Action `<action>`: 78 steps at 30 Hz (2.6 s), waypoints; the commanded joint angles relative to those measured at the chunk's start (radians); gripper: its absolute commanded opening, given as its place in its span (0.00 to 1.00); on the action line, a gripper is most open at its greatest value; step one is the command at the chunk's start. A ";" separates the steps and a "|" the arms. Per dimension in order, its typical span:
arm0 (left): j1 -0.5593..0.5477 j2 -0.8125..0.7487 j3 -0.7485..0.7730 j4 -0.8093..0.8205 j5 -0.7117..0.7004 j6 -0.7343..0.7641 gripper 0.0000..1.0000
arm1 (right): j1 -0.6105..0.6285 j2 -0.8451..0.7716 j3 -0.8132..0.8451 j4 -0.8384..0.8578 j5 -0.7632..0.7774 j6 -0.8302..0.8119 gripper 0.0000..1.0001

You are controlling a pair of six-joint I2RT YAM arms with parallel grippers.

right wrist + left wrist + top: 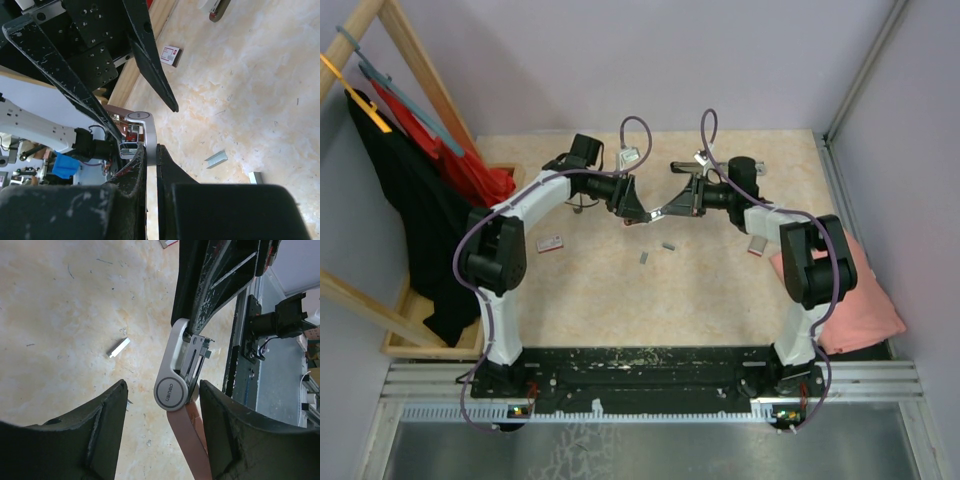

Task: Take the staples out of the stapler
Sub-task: Unload the staple at the center of the board.

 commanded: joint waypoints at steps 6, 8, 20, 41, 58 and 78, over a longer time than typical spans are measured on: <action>-0.004 0.016 0.023 -0.008 0.062 0.000 0.49 | 0.014 -0.062 0.035 0.068 -0.027 -0.005 0.00; -0.004 0.018 0.024 -0.008 0.070 -0.003 0.44 | 0.015 -0.065 0.034 0.068 -0.027 -0.006 0.00; -0.005 0.022 0.024 0.005 0.087 -0.026 0.11 | 0.015 -0.072 0.032 0.066 -0.016 -0.017 0.00; -0.020 -0.074 -0.066 0.104 -0.483 0.074 0.00 | -0.031 -0.078 0.074 -0.200 0.236 -0.223 0.45; -0.288 -0.147 -0.495 0.747 -1.348 0.468 0.00 | -0.034 -0.078 0.091 -0.267 0.315 -0.260 0.48; -0.384 -0.041 -0.577 0.847 -1.455 0.660 0.00 | -0.082 -0.086 0.082 -0.290 0.384 -0.227 0.49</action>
